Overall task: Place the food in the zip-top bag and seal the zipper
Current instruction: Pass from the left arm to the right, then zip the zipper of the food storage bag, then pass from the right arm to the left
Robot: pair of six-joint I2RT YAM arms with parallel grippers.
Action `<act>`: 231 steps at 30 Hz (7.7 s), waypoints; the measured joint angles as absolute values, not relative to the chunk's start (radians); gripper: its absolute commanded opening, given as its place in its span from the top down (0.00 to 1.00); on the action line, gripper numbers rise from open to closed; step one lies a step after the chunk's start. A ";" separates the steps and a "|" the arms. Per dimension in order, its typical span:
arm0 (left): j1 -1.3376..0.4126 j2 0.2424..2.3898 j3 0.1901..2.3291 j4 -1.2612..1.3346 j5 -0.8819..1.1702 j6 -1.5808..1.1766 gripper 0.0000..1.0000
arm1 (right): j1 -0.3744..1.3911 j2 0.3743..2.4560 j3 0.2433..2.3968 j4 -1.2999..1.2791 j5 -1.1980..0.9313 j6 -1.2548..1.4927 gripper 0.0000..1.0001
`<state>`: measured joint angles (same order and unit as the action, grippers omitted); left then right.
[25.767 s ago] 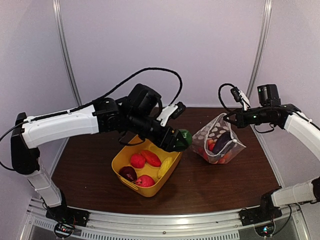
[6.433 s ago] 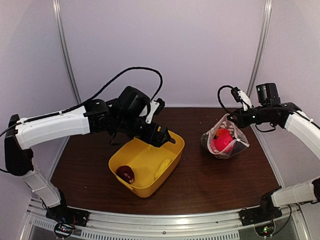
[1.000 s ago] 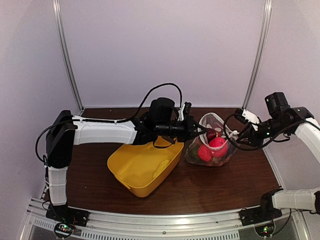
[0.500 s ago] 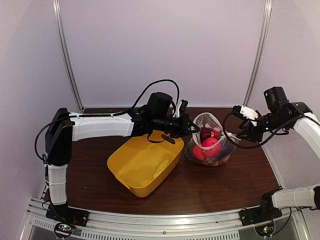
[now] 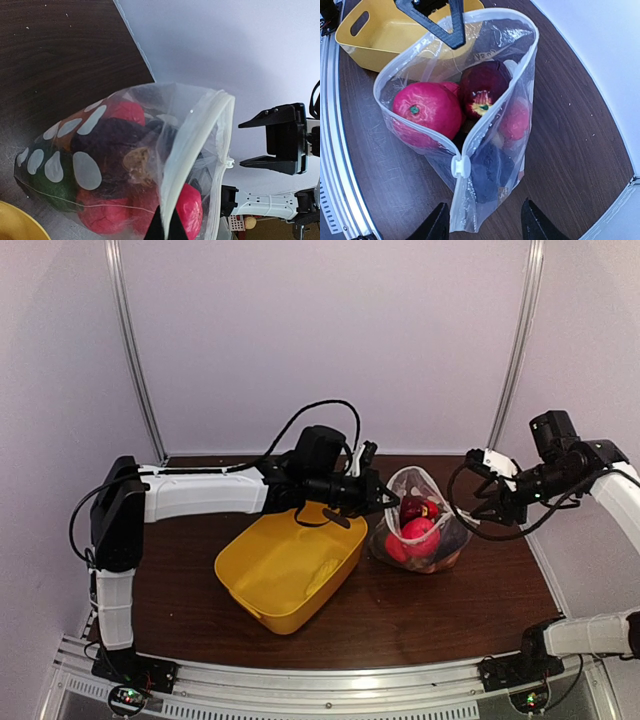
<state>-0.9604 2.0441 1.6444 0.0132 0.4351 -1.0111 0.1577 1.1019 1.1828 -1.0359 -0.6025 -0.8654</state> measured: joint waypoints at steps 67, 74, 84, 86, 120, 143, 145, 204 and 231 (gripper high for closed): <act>-0.950 1.736 1.591 0.030 0.483 -0.184 0.13 | 0.286 1.151 1.426 -1.196 -0.545 -0.801 1.00; -1.040 1.900 1.680 0.113 0.621 -0.120 0.16 | 0.308 1.154 1.528 -1.293 -0.590 -0.795 1.00; -1.058 2.042 1.827 0.115 0.673 -0.122 0.19 | 0.319 1.196 1.531 -1.357 -0.606 -0.781 1.00; -1.061 2.061 1.860 0.119 0.666 -0.134 0.22 | 0.321 1.214 1.528 -1.361 -0.606 -0.780 1.00; -1.062 2.259 2.040 0.068 0.692 -0.284 0.70 | 0.336 1.248 1.486 -1.313 -0.613 -0.609 1.00; -1.052 2.253 2.022 0.040 0.682 -0.274 0.88 | 0.341 1.247 1.486 -1.291 -0.558 -0.625 1.00; -1.049 2.245 2.022 0.010 0.682 -0.268 0.88 | 0.343 1.246 1.483 -1.282 -0.553 -0.634 1.00; -0.989 1.911 1.516 -0.151 0.507 -0.093 0.29 | 0.178 1.078 1.281 -1.216 -0.608 -0.823 1.00; -0.989 1.975 1.516 -0.107 0.469 0.063 0.60 | 0.179 1.048 1.281 -1.232 -0.614 -0.831 1.00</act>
<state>-0.9890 1.9747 1.5162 -0.1066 0.4690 0.0628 0.1791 1.0477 1.2808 -1.2316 -0.6144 -0.8307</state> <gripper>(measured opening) 0.694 0.005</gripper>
